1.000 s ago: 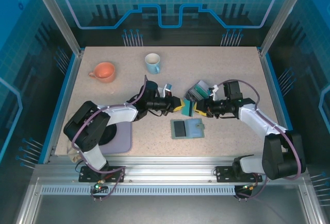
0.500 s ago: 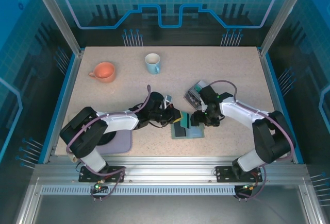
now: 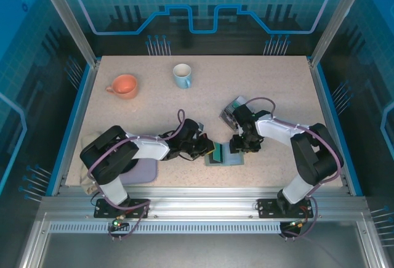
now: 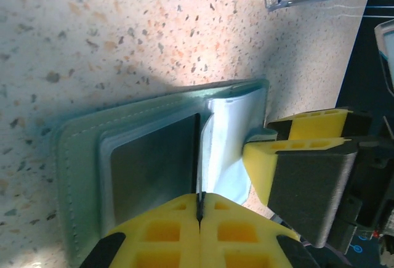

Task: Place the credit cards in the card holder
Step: Insert the credit card into the card slot.

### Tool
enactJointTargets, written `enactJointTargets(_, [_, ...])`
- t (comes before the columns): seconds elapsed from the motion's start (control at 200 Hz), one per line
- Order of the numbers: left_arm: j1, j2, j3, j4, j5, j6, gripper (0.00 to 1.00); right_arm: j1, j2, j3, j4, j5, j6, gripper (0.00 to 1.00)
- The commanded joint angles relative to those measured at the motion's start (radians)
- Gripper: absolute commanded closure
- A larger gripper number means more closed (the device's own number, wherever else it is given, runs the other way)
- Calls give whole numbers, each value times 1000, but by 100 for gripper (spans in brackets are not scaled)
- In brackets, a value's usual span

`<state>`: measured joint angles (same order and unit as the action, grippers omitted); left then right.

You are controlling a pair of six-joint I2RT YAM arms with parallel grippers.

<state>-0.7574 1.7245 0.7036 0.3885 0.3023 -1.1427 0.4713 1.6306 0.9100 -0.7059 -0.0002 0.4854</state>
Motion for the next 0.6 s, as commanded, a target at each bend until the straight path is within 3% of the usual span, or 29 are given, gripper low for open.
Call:
enactJointTargets(0.0, [-7,-4,-30,35,-40,27,100,-2,29,5,-8,32,-2,48])
enactJointTargets(0.23, [-16,25,-37,88,-40,43,100,-11,30,6,-11,18,-2,58])
enactJointTargets(0.595, [-52,118,-41,241,-67,-31,100,-46,43,-55,54,-154,39,65])
